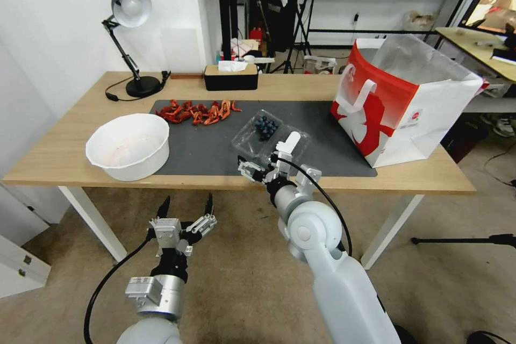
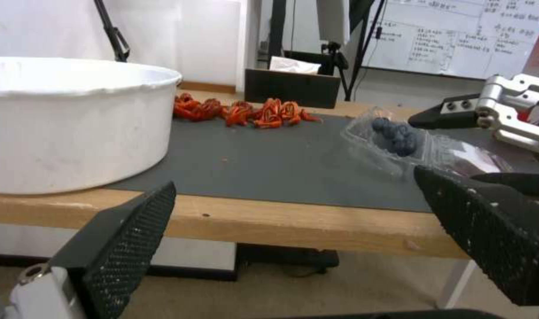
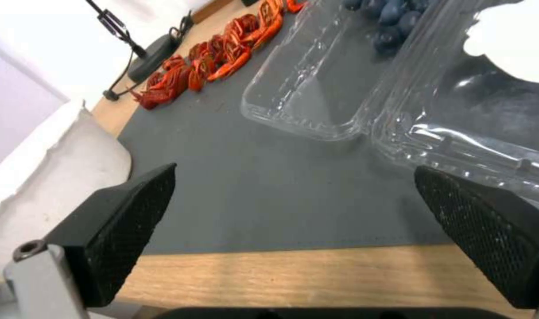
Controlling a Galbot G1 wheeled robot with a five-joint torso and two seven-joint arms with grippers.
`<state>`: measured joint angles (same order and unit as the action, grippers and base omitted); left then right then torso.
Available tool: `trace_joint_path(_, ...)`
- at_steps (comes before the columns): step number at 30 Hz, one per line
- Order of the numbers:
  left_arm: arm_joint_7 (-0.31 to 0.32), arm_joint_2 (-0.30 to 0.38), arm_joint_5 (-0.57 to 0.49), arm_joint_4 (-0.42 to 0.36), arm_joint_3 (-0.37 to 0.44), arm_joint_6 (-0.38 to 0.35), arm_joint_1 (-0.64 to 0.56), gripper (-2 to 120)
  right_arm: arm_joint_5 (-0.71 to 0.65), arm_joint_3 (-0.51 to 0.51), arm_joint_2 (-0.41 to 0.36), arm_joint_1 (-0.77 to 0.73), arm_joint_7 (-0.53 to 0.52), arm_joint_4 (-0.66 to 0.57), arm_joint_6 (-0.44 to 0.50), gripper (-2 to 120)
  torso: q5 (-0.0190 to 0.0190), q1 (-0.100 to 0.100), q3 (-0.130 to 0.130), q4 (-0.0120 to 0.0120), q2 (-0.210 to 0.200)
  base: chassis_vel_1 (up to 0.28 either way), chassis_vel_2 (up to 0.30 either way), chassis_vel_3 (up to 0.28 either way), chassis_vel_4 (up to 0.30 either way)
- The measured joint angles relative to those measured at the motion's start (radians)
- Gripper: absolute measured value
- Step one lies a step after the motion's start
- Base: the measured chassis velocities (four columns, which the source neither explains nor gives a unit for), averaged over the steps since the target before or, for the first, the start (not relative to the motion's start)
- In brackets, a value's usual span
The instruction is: Close the takeout container lid, then place the container into the takeout bag.
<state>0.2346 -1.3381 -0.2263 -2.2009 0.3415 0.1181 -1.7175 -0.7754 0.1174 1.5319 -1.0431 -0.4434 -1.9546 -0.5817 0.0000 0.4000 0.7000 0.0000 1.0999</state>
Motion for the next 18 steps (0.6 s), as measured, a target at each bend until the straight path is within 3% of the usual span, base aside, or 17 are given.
trace_joint_path(18, 0.008, 0.001, -0.002, 0.014, -0.003, 0.001, 0.011, 100, -0.045, 0.012, 0.005, 0.013, -0.017, 0.027, -0.008, 100, 0.0, 0.0, 0.0, 0.0, 0.0, 0.0, 0.0, 0.0, 0.0)
